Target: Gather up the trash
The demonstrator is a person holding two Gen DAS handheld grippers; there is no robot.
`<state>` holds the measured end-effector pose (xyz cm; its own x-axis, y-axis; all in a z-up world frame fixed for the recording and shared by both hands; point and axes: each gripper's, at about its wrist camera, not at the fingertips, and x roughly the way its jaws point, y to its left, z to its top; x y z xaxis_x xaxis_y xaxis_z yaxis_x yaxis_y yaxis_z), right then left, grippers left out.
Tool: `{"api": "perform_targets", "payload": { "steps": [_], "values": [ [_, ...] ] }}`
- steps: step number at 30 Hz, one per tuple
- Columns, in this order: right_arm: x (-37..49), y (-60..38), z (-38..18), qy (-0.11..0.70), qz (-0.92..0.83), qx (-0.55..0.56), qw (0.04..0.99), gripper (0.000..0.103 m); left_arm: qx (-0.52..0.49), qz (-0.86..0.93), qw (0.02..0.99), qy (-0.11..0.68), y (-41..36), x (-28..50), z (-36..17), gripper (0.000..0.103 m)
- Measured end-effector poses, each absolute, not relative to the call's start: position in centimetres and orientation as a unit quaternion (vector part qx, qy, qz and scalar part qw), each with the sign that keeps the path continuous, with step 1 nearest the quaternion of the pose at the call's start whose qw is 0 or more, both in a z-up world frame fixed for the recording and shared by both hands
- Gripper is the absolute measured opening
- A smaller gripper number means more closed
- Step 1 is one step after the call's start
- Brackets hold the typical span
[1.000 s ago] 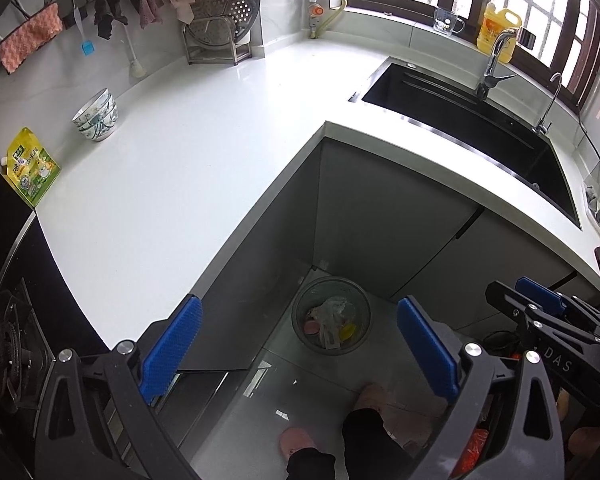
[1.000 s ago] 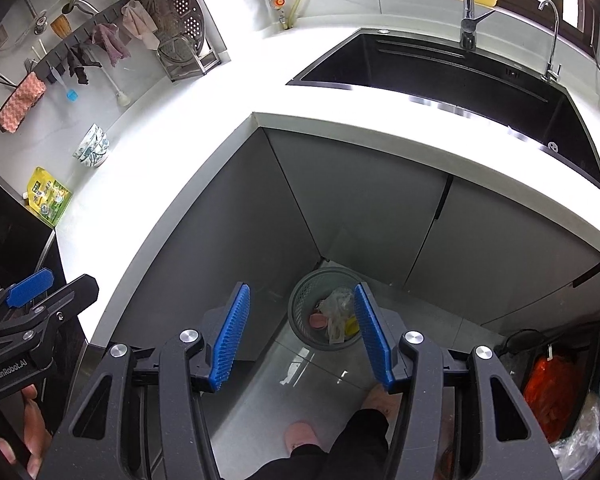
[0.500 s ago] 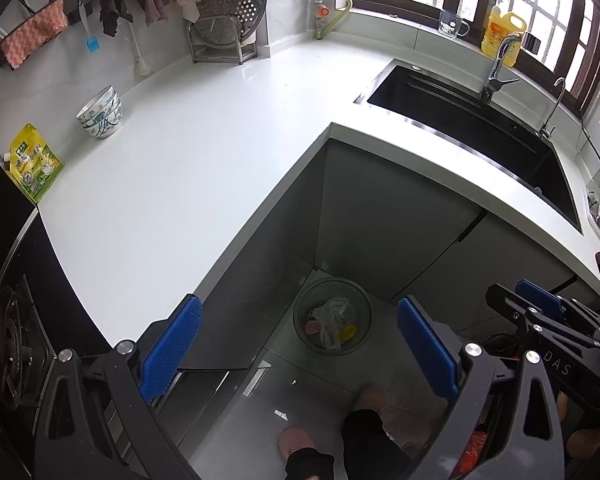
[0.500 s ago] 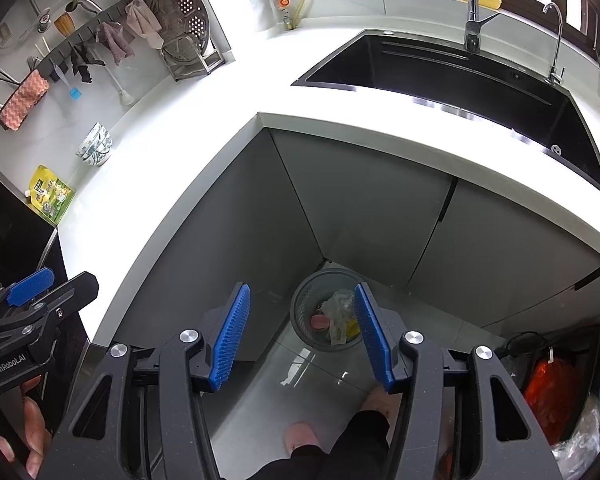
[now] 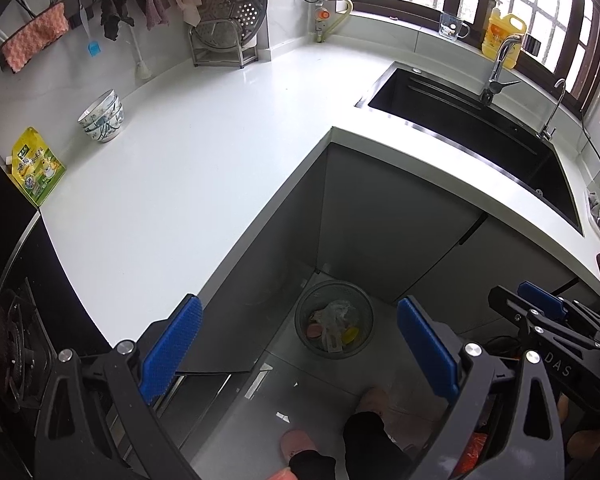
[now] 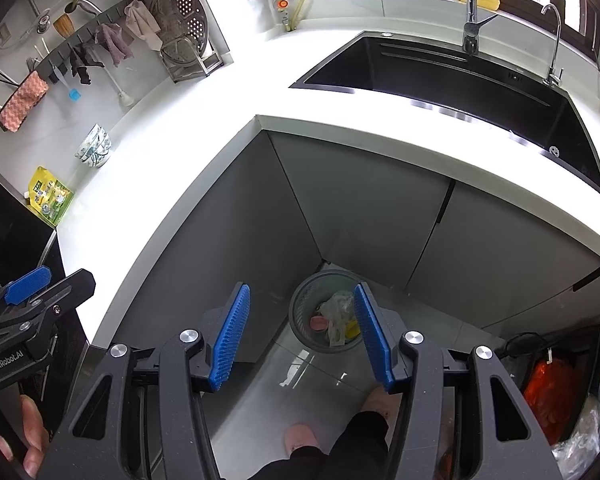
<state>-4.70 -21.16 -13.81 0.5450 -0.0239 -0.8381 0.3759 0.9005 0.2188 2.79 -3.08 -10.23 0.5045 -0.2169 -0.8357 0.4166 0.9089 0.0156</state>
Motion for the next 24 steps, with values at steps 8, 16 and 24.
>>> {"api": "perform_targets", "payload": {
  "steps": [8,16,24],
  "values": [
    [-4.89,-21.30,-13.58,0.460,-0.115,0.188,0.860,0.052,0.109,-0.184,0.864,0.457,-2.87,2.81,-9.84,0.096],
    [-4.88,-21.23,-13.27,0.458,-0.113,0.188,0.862,0.052,0.105,-0.188,0.863,0.456,-2.79,2.78,-9.68,0.096],
    [-4.87,-20.99,-13.05,0.456,-0.112,0.186,0.863,0.052,0.108,-0.185,0.868,0.447,-2.80,2.51,-9.21,0.096]
  ]
}}
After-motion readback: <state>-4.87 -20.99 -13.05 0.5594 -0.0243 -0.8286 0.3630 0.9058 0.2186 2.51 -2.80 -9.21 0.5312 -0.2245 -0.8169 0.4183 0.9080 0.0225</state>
